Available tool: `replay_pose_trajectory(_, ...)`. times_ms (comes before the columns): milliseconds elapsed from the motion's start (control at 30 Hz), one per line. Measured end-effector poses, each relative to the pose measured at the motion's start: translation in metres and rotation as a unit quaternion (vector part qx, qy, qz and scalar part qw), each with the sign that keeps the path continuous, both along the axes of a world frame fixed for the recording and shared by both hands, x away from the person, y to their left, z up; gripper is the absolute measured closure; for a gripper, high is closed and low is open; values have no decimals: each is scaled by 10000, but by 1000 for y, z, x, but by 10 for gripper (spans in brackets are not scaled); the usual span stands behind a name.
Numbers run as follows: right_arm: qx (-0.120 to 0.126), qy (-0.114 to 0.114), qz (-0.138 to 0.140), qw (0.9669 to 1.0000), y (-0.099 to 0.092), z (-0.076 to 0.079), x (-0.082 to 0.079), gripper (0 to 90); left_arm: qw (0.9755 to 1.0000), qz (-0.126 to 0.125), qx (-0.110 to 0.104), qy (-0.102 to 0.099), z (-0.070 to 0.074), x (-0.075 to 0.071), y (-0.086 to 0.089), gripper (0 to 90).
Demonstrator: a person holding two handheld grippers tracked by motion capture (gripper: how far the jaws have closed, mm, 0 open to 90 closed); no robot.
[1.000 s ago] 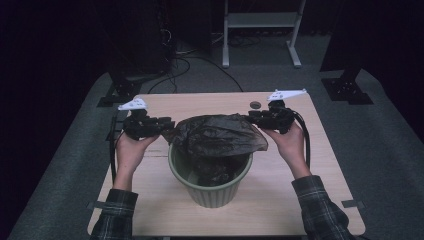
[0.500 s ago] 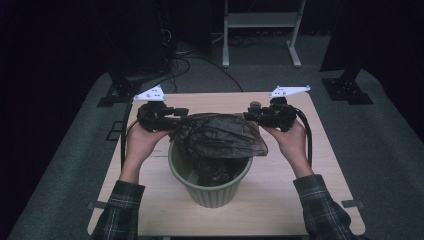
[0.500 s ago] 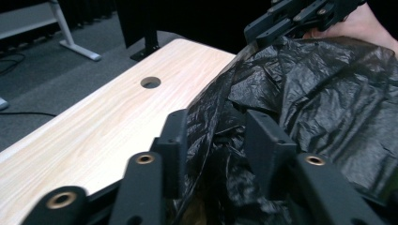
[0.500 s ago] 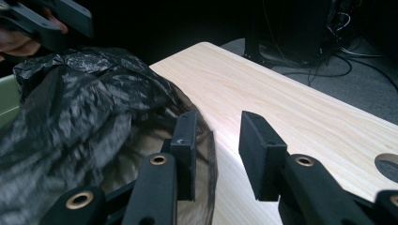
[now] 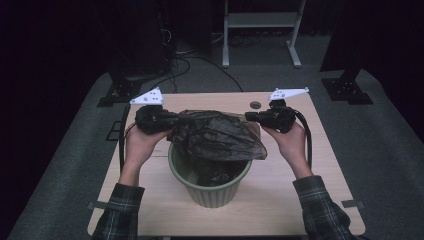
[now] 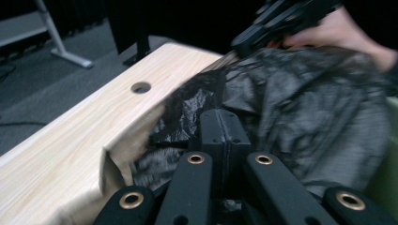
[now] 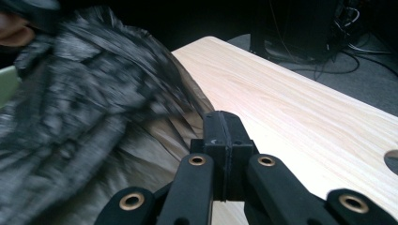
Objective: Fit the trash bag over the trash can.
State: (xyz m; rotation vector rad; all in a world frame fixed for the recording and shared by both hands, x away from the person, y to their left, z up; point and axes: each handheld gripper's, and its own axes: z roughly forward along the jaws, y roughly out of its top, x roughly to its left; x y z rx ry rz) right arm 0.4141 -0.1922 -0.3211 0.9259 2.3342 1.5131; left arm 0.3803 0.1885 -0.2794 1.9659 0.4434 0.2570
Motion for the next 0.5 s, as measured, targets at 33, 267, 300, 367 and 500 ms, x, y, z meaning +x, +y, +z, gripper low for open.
replay_pose_trajectory(33,11,11,-2,10000,-1,-1,0,900,10000,-28,-36,-9,1,-5,2,900)
replay_pose_trajectory(267,-42,77,-62,9999,-6,-9,-1,900,9997,-176,-145,-95,-1,-43,24,900)
replay_pose_trajectory(300,-64,89,-71,9999,-6,-10,-2,900,9997,-186,-144,-77,-3,-49,28,900)
replay_pose_trajectory(367,-71,100,-64,9999,-7,-12,-2,900,9997,-169,-153,-75,-9,-60,37,900)
replay_pose_trajectory(500,-118,181,-109,9997,-9,-17,-2,900,9994,-106,-320,21,-26,-76,55,900)
